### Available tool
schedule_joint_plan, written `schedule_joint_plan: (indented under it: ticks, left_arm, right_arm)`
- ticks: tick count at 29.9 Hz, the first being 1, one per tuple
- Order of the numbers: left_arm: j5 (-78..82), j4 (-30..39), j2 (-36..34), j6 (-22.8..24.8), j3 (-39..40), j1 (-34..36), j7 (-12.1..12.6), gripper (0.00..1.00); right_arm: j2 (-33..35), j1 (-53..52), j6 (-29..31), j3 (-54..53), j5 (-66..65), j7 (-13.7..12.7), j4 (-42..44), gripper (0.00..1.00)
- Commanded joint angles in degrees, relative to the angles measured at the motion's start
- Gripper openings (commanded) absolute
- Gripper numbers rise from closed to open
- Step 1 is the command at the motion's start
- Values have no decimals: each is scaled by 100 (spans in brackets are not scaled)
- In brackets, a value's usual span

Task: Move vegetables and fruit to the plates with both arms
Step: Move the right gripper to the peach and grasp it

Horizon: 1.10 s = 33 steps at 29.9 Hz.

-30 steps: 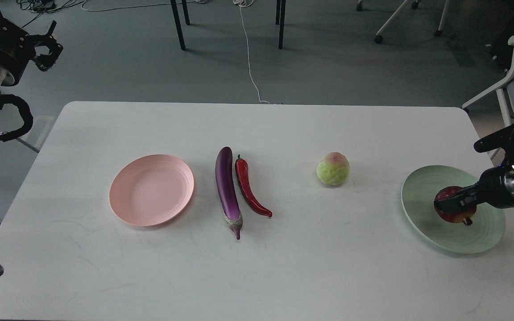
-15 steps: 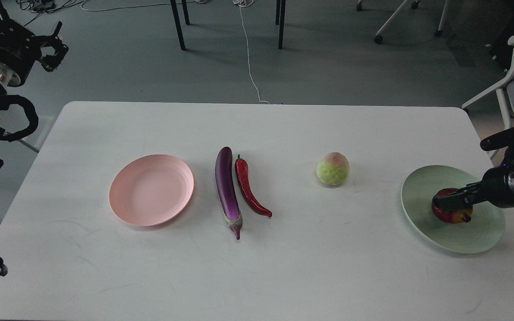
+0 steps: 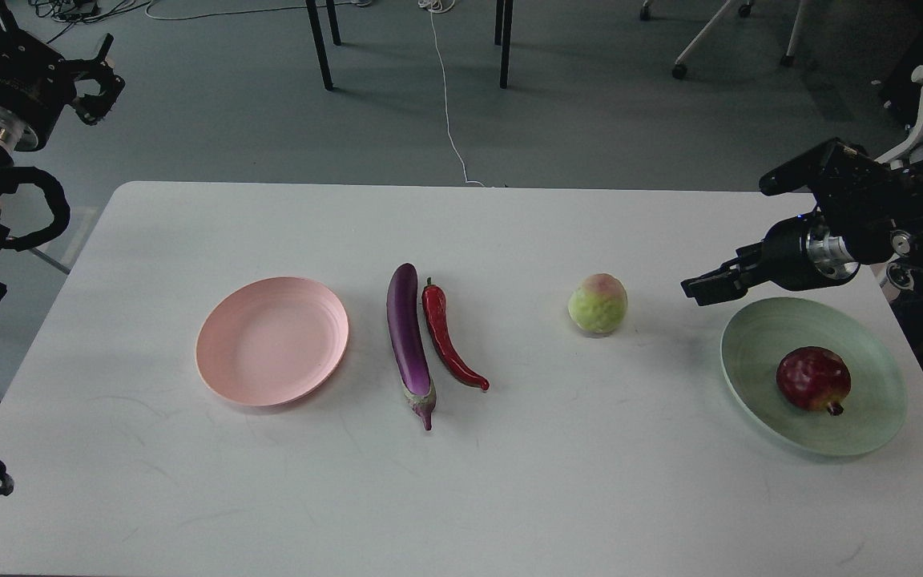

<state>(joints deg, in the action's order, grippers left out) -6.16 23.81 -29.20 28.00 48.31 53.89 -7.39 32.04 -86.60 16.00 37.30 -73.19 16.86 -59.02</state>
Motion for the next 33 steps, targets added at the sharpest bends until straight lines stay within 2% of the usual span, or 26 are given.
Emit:
schedule_joint_plan:
  ticks: [1, 4, 8, 15, 33]
  left_arm:
    - [-8, 0, 2, 0, -234, 51, 1, 99]
    - [-8, 0, -7, 0, -244, 60, 1, 99]
    - [-8, 0, -7, 0, -244, 77, -8, 99]
    - [-8, 0, 2, 0, -244, 77, 1, 99]
    - [-8, 0, 134, 0, -279, 174, -8, 99]
  right_arm:
    - [-688, 55, -9, -30, 15, 2, 399, 99]
    - [-1050, 91, -27, -47, 137, 11, 540, 99]
    - [-1296, 117, -27, -39, 603, 11, 602, 99]
    - [-1648, 468, -70, -39, 613, 11, 988, 98]
    - [-1762, 653, -79, -91, 639, 2, 1278, 98]
